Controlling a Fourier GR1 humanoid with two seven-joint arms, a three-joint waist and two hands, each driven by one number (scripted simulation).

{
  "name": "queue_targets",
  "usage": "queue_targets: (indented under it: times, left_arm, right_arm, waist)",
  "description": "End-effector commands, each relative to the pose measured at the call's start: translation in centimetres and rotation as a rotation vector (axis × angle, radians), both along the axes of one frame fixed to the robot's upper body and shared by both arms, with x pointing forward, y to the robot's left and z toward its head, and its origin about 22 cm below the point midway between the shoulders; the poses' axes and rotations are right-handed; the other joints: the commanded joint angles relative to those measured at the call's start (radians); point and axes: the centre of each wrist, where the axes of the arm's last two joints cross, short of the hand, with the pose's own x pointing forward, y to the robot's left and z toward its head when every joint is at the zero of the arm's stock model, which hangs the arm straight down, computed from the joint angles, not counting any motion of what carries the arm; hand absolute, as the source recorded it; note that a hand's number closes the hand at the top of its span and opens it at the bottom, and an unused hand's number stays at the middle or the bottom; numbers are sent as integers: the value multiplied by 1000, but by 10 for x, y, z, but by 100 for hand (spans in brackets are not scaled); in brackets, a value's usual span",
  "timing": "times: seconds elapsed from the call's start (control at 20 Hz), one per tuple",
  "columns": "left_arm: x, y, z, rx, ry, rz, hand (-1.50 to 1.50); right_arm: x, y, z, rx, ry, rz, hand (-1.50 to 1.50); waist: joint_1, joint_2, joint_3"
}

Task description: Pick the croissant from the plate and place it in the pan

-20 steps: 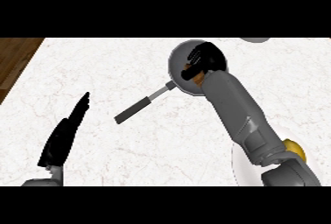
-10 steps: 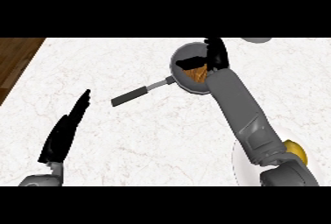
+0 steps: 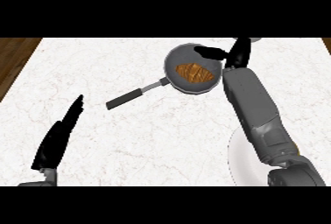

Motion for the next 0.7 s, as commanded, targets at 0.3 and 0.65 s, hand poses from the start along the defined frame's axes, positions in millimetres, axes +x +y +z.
queue_targets:
  times: [0.3, 0.65]
  left_arm:
    - [-14, 17, -6, -20, 30, 45, 0]
    - [-14, 20, -12, -17, 29, 83, 0]
  right_arm:
    - [-26, -92, -51, -12, -123, -80, -150]
    - [-52, -169, -51, -71, -93, -66, -150]
  waist:
    - [-47, -20, -1]
    - [-78, -33, -2]
